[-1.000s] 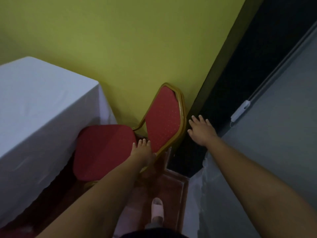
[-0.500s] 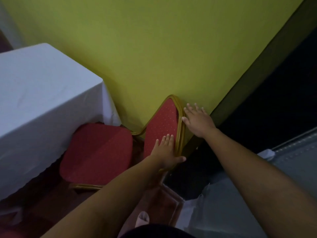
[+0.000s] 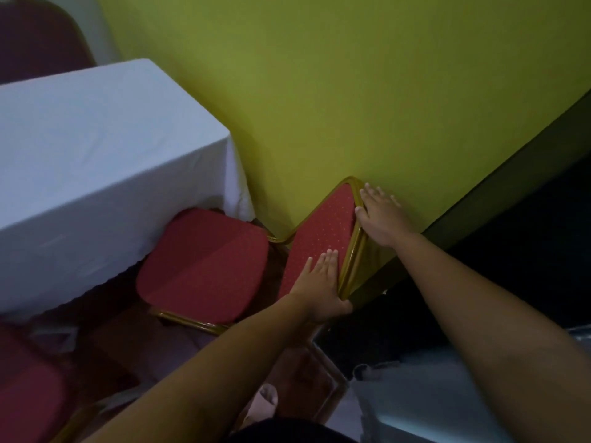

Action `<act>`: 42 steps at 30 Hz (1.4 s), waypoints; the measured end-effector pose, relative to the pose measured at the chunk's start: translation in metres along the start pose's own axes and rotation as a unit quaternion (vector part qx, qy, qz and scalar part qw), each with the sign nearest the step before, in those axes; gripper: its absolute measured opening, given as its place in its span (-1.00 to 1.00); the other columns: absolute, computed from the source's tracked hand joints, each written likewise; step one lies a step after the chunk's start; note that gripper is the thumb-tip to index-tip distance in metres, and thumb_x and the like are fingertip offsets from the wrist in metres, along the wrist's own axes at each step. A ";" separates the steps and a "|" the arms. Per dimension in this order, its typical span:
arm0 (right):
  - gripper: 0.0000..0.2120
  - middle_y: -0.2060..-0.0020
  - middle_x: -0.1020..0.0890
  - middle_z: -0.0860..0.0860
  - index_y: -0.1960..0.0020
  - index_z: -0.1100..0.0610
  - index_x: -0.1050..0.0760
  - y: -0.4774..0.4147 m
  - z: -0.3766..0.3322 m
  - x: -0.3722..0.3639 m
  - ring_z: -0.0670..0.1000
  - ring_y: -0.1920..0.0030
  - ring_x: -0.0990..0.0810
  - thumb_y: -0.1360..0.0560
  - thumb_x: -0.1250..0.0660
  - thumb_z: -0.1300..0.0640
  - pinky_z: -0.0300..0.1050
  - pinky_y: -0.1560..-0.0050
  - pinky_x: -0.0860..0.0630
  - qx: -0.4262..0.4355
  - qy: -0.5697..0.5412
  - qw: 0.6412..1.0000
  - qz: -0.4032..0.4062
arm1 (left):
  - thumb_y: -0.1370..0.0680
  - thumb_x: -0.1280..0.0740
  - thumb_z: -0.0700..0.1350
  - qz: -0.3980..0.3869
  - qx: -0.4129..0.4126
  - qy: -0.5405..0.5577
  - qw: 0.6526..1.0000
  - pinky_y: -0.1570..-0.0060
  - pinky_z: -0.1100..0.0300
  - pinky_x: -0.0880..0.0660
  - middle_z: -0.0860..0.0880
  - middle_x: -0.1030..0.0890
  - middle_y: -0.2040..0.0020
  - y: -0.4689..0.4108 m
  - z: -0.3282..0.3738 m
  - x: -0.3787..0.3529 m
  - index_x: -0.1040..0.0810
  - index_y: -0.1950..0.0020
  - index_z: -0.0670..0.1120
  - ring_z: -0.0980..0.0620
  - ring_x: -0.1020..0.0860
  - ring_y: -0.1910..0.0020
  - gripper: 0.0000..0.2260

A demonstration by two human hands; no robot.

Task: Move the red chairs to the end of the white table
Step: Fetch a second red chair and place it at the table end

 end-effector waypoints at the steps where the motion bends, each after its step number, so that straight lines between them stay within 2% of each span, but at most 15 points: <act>1: -0.46 -0.56 -0.05 0.06 -0.56 0.16 -0.03 -0.001 -0.002 0.001 0.07 -0.55 0.00 -0.66 0.07 -0.07 0.07 -0.50 0.05 0.007 0.001 1.000 0.003 | -0.46 -0.17 0.33 -0.005 -0.001 -0.010 1.000 -0.51 -0.06 0.17 -0.17 0.16 -0.57 0.002 0.000 0.000 0.31 -0.52 -0.23 -0.07 0.17 -0.55 -0.02; 8: -0.47 -0.53 -0.17 0.09 -0.53 0.18 -0.14 -0.001 -0.031 0.000 0.06 -0.54 -0.09 -0.62 0.01 -0.02 0.06 -0.50 0.00 0.072 -0.018 0.997 0.016 | -0.45 -0.14 0.33 0.005 -0.004 -0.048 0.999 -0.49 0.01 0.22 -0.14 0.11 -0.58 0.031 -0.021 0.009 0.26 -0.54 -0.22 -0.02 0.12 -0.55 -0.05; 13: -0.37 -0.47 -0.32 0.12 -0.46 0.21 -0.31 0.014 -0.073 -0.004 0.07 -0.51 -0.17 -0.47 0.08 -0.01 0.01 -0.48 -0.05 0.122 -0.088 0.987 0.053 | -0.39 -0.09 0.34 0.033 0.014 -0.079 0.996 -0.51 0.02 0.19 -0.11 0.01 -0.58 0.065 -0.053 0.015 0.18 -0.56 -0.18 0.03 0.05 -0.55 -0.05; 17: -0.42 -0.41 -0.42 0.12 -0.41 0.22 -0.38 0.024 -0.102 -0.009 0.09 -0.49 -0.24 -0.48 0.05 0.04 0.01 -0.45 -0.12 0.142 -0.132 0.977 0.089 | -0.39 -0.11 0.30 0.054 0.020 -0.092 0.994 -0.49 0.07 0.19 -0.12 -0.08 -0.57 0.097 -0.072 0.026 0.11 -0.57 -0.16 0.03 -0.01 -0.55 -0.09; 21: -0.44 -0.38 -0.46 0.09 -0.39 0.18 -0.42 0.029 -0.119 -0.015 0.08 -0.47 -0.27 -0.48 0.03 0.05 0.00 -0.43 -0.17 0.155 -0.158 0.970 0.098 | -0.33 0.04 0.35 0.068 0.038 -0.083 0.993 -0.50 0.07 0.14 -0.09 -0.08 -0.57 0.116 -0.081 0.033 0.07 -0.58 -0.13 0.03 -0.02 -0.55 -0.08; 23: -0.44 -0.36 -0.49 0.07 -0.37 0.15 -0.45 0.026 -0.116 -0.015 0.07 -0.45 -0.30 -0.49 0.04 0.02 0.01 -0.41 -0.20 0.161 -0.158 0.969 0.098 | -0.37 -0.03 0.32 0.080 0.054 -0.072 0.993 -0.50 0.08 0.13 -0.07 -0.06 -0.58 0.116 -0.080 0.035 0.06 -0.58 -0.10 0.03 -0.02 -0.55 -0.12; 27: -0.44 -0.35 -0.50 0.04 -0.36 0.12 -0.47 0.017 -0.106 -0.014 0.05 -0.44 -0.32 -0.51 0.08 -0.02 0.02 -0.37 -0.28 0.160 -0.162 0.970 0.088 | -0.53 -0.26 0.08 0.168 0.082 0.002 0.982 -0.51 0.04 0.00 -0.08 -0.12 -0.57 0.106 -0.067 0.047 -0.01 -0.57 -0.08 -0.01 -0.08 -0.54 -0.29; 29: -0.45 -0.37 -0.48 0.04 -0.36 0.12 -0.46 0.018 -0.104 -0.014 0.04 -0.45 -0.30 -0.51 0.07 -0.01 0.02 -0.39 -0.28 0.140 -0.185 0.968 0.095 | -0.57 -0.25 0.02 0.186 0.082 0.003 0.979 -0.50 0.03 -0.02 -0.08 -0.15 -0.56 0.105 -0.063 0.049 -0.03 -0.57 -0.10 -0.02 -0.10 -0.54 -0.35; 34: -0.43 -0.42 -0.41 0.05 -0.42 0.16 -0.38 0.031 -0.104 -0.024 0.02 -0.49 -0.23 -0.51 0.08 0.01 0.02 -0.39 -0.25 0.098 -0.253 0.955 0.119 | -0.63 -0.16 0.02 0.189 0.057 -0.030 0.980 -0.50 0.08 0.05 -0.06 -0.13 -0.56 0.120 -0.063 0.039 0.00 -0.57 -0.12 0.01 -0.06 -0.54 -0.41; 38: -0.42 -0.40 -0.44 0.08 -0.41 0.17 -0.39 0.050 -0.110 -0.030 0.05 -0.48 -0.26 -0.50 0.08 0.01 0.11 -0.47 -0.10 0.081 -0.256 0.951 0.150 | -0.63 -0.16 0.04 0.194 0.038 -0.044 0.979 -0.51 0.09 0.08 -0.06 -0.13 -0.56 0.140 -0.065 0.033 0.00 -0.57 -0.12 0.03 -0.06 -0.54 -0.41; 42: -0.34 -0.40 -0.44 0.07 -0.42 0.17 -0.37 0.076 -0.124 -0.035 0.05 -0.47 -0.26 -0.49 0.18 -0.08 0.12 -0.49 -0.03 0.084 -0.249 0.948 0.178 | -0.63 -0.13 0.05 0.188 0.019 -0.072 0.979 -0.48 0.14 0.17 -0.06 -0.08 -0.57 0.166 -0.070 0.029 0.02 -0.57 -0.13 0.04 -0.03 -0.55 -0.41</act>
Point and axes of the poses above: each hand's wrist, its own y-axis away from the middle knuckle, its own x-axis out of the back of the hand, z = x × y, the point moved 10 cm from there along -y, towards the middle knuckle
